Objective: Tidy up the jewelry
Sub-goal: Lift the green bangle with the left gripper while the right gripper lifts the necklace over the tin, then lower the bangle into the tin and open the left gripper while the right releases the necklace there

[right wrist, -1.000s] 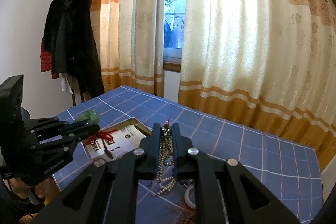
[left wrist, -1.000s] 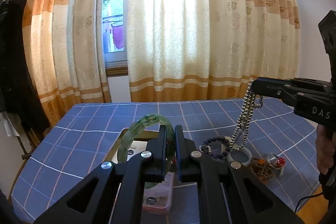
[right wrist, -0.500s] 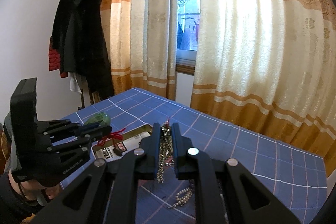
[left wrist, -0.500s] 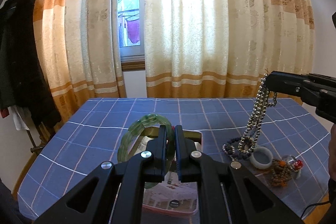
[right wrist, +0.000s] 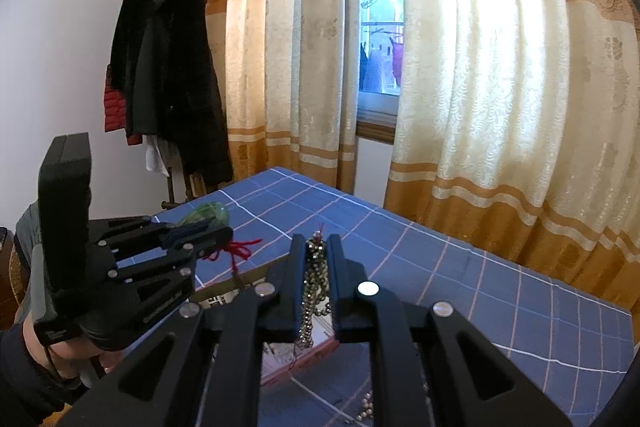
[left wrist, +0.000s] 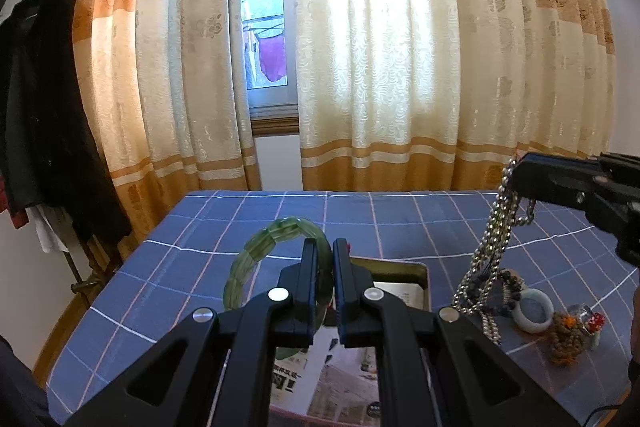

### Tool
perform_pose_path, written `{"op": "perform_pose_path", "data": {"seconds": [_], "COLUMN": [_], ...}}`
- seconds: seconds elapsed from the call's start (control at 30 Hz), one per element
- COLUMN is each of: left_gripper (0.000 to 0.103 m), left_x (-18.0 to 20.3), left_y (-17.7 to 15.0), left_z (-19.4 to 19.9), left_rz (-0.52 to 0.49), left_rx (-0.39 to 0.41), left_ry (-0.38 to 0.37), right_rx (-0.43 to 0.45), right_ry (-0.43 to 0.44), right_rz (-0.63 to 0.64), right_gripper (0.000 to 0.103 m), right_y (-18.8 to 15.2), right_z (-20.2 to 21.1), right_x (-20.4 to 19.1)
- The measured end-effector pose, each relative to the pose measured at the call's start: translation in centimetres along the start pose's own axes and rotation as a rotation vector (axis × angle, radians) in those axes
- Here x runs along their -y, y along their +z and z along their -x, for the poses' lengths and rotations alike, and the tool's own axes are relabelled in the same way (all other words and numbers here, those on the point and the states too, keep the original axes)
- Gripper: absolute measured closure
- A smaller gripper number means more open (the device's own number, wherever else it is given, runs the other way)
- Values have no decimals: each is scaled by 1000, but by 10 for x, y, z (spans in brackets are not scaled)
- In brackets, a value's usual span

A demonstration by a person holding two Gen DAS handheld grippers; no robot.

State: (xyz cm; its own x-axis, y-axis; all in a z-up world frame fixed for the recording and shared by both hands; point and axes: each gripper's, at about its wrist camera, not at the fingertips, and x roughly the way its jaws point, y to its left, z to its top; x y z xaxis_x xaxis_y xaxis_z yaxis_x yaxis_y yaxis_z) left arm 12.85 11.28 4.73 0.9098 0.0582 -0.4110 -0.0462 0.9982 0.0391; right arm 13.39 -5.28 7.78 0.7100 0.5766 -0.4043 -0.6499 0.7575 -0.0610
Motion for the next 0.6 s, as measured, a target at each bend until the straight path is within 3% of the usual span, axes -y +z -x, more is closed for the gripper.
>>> {"op": "perform_pose_path", "data": {"seconds": [0.27, 0.6], "left_gripper": [96, 96], "left_x": [-10, -17], "left_y": [5, -16], "left_z": [-39, -82], "left_rz": [6, 29], "left_rx": [-46, -144], "left_ry": [-5, -25], "right_rx": [-32, -102], "right_ry": [24, 22], "right_rz": [-14, -63], "right_gripper": [90, 90], "right_y": [-1, -18], "right_z": [-35, -81], "right_x": [-5, 2]}}
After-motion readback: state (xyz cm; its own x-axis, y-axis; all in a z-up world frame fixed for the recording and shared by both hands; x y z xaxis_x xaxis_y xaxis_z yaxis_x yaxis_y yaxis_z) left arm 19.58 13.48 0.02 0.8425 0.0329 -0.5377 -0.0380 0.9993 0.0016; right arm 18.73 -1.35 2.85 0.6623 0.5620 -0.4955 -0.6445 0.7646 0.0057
